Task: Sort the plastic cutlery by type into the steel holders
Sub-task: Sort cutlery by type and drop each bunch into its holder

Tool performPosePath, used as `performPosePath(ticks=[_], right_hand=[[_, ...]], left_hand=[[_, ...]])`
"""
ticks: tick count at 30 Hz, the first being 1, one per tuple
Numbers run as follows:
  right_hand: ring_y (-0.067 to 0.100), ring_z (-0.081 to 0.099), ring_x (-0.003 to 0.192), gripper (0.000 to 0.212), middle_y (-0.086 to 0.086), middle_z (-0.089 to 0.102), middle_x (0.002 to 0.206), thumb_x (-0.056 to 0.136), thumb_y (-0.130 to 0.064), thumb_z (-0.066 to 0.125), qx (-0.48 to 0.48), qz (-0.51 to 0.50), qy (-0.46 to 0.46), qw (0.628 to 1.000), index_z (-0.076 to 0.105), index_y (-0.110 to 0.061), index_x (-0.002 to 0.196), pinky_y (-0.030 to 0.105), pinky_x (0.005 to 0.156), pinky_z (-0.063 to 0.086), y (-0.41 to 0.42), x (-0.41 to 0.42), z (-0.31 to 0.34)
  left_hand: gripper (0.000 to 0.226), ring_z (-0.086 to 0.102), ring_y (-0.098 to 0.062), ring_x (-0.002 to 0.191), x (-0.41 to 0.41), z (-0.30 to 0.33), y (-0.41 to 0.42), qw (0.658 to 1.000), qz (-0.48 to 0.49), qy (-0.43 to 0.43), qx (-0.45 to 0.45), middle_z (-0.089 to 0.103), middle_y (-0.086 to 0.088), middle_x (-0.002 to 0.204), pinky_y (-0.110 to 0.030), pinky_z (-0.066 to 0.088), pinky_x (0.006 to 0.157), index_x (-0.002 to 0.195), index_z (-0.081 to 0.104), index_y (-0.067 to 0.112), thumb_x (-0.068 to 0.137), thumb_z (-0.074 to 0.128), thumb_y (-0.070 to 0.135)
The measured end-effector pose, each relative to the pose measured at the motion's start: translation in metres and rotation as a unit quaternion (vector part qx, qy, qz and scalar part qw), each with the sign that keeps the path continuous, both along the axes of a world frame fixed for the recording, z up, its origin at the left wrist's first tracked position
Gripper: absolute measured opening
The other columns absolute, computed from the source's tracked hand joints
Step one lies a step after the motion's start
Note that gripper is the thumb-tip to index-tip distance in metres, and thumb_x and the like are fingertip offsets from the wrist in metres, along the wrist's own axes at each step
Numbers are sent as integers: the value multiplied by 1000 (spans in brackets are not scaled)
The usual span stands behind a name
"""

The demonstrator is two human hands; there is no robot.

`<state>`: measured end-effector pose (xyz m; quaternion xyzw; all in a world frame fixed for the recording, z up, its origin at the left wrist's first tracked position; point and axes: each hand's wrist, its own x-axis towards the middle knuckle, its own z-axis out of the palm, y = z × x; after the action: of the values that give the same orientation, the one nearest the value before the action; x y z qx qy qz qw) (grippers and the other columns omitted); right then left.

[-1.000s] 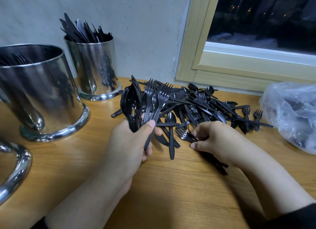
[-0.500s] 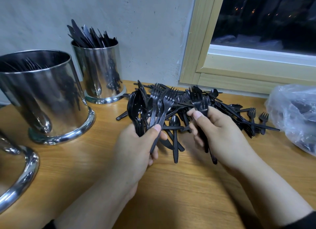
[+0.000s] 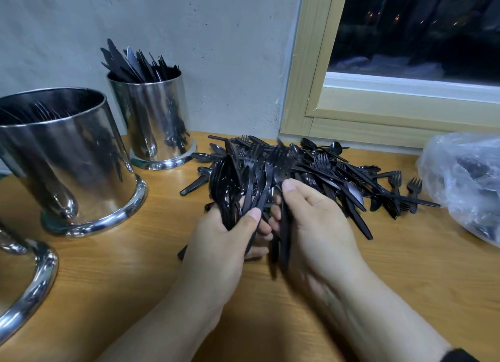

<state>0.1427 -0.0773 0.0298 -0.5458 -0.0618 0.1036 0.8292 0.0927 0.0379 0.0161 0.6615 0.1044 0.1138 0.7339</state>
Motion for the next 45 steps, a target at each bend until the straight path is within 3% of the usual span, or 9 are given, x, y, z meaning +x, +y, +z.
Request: performPosePath(ticks=[2,4,9,12,15,23,30,38,45], right_hand=[[32,55,71,30,25,57,76,103,-22,54,6,7,-3,1000,62,2,87,52,69,53,0,-3,0],[36,58,80,23,36,64,92,99,-20,60,8,1,2,1000,70,1,97,63,76,50,0,-5,1],[24,55,56,16,26,70,88,95,-19,67,13,-5,3,1000,73,-5,95,24,43,41,-4,-6,1],[20,40,53,17,16,60,71,94,-23,69,-10,-25,-19,999,71,-6,96,27,45,34,-4,-4,-3],[15,43,49,12,2,58,64,93,-21,70,-32,-46,-41,998,73,-10,93,27,45,37,-3,-4,-3],[15,44,49,38,7,54,50,101,-32,57,-231,-64,-158,958,67,-14,69,25,51,39,-10,-6,4],[29,43,66,23,11,53,70,88,-35,72,-70,-23,-73,995,66,-18,75,47,66,31,-10,1,2],[13,50,46,22,2,54,55,94,-18,67,-160,19,-154,975,66,2,84,18,51,40,-13,-5,4],[19,48,56,32,7,61,62,84,-32,78,-121,39,-108,986,65,-9,100,32,55,37,-17,2,5]], left_hand=[[17,77,-21,80,-2,2,-2,1000,-12,-3,-4,78,-6,84,-40,63,73,98,74,19,103,59,15],[18,78,-25,80,-4,3,-3,1000,-20,-3,-11,79,-7,87,-43,63,74,100,75,23,103,58,16],[13,76,-34,69,-5,4,-5,999,-31,-5,-42,78,-11,85,-43,61,65,102,71,18,103,58,17],[20,71,-32,60,-6,3,-3,997,-59,-10,-40,78,-11,89,-41,56,57,93,74,22,103,57,21],[18,64,-26,55,-7,3,-3,994,-82,-8,-72,77,-14,92,-33,50,47,99,72,16,103,57,23],[18,42,-13,48,-6,3,0,991,-86,0,-104,69,-10,81,-23,33,40,90,68,12,101,60,24],[27,45,-16,49,-7,8,2,993,-88,-10,-77,70,-9,80,-24,35,41,82,73,24,103,56,25],[21,58,-22,53,-6,7,6,995,-63,-6,-78,74,-13,83,-28,44,42,103,70,6,103,57,22],[21,38,-11,49,-8,12,11,976,-164,20,-143,62,-8,82,-21,30,39,94,66,10,100,59,29]])
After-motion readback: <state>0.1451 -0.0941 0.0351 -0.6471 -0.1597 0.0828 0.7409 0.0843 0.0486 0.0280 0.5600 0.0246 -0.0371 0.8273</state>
